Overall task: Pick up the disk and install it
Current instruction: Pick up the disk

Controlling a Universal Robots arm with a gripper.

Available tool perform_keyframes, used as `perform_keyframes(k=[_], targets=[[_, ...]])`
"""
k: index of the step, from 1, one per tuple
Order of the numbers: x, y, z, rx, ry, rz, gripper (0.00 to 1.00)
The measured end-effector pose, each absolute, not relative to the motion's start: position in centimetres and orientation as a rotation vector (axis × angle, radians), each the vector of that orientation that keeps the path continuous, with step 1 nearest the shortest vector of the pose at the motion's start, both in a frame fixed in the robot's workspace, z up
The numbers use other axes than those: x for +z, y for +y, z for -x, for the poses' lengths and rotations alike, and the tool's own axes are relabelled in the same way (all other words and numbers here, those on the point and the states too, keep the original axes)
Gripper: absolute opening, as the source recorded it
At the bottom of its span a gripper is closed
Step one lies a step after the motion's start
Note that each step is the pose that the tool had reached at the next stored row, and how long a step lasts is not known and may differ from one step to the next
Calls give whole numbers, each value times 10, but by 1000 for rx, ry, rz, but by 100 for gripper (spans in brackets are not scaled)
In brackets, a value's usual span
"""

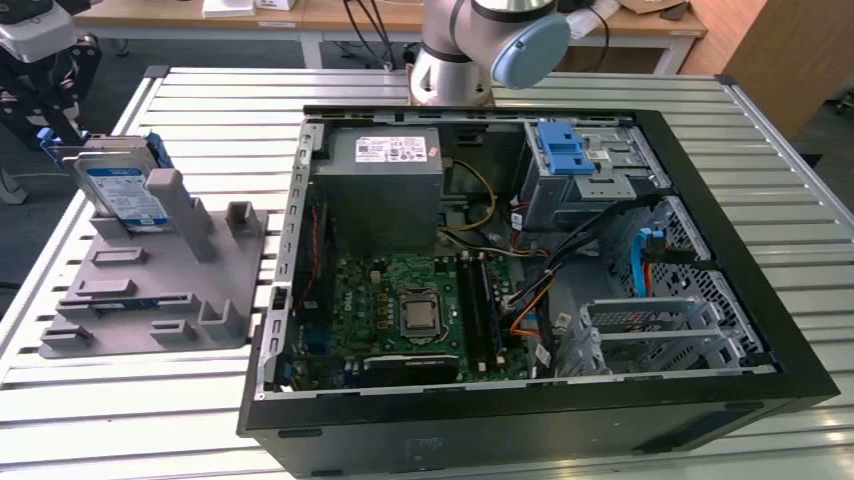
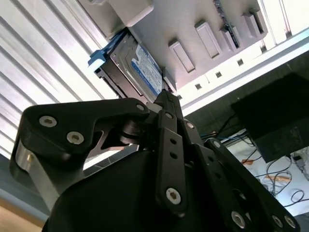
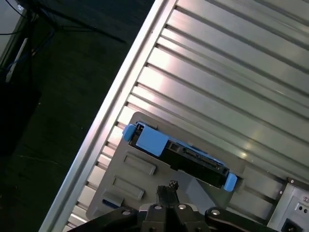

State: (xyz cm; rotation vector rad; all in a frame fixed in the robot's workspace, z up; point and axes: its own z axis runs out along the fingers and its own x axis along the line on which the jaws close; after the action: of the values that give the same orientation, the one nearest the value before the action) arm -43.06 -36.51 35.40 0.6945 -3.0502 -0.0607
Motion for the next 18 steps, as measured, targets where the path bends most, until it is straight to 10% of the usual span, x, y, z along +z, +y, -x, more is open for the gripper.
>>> perform_keyframes(k=[18], targets=[[354,-365,431,-59,-2994,-896,11]])
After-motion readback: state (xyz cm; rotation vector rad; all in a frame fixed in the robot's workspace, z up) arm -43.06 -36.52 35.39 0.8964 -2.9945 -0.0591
